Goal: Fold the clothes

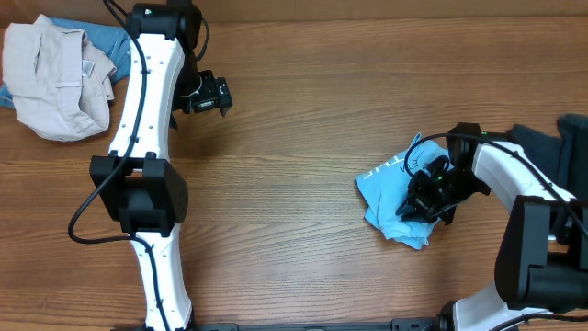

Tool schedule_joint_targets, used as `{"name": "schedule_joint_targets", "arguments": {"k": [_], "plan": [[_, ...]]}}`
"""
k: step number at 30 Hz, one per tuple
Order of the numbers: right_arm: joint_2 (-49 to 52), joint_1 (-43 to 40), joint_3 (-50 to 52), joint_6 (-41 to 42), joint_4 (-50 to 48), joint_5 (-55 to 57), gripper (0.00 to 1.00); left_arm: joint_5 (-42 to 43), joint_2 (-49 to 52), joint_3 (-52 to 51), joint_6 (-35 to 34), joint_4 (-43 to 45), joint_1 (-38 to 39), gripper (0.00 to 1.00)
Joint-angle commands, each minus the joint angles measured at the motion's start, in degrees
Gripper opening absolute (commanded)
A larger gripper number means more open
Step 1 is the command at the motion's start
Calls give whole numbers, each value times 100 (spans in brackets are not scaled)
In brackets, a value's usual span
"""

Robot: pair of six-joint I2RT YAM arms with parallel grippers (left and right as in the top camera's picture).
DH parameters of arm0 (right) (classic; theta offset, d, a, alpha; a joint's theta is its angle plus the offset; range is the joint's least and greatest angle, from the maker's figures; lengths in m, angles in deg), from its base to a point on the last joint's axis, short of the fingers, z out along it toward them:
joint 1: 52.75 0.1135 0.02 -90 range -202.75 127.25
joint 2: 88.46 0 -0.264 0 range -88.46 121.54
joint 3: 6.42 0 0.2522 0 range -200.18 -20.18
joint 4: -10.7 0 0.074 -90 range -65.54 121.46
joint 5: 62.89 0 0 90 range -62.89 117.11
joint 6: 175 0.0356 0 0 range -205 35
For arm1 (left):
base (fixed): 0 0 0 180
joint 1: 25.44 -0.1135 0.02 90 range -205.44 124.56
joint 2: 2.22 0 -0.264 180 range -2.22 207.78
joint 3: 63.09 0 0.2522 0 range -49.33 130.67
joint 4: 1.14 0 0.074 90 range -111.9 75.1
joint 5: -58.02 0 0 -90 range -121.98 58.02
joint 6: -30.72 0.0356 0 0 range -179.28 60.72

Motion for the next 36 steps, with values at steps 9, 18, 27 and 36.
{"name": "schedule_joint_targets", "arguments": {"k": [9,18,27,36], "plan": [[-398,-138,-2608,743,1882,1657,17,-17,-170,-26,114,-20,39,100],[-352,-708,-907,704,828,1088,20,-15,-170,-26,111,50,39,100],[-343,-874,-702,2448,861,3073,11,-20,-170,-26,157,26,39,100],[-345,-1276,-1902,2253,1663,3368,75,949,-170,-26,688,125,57,100]]}}
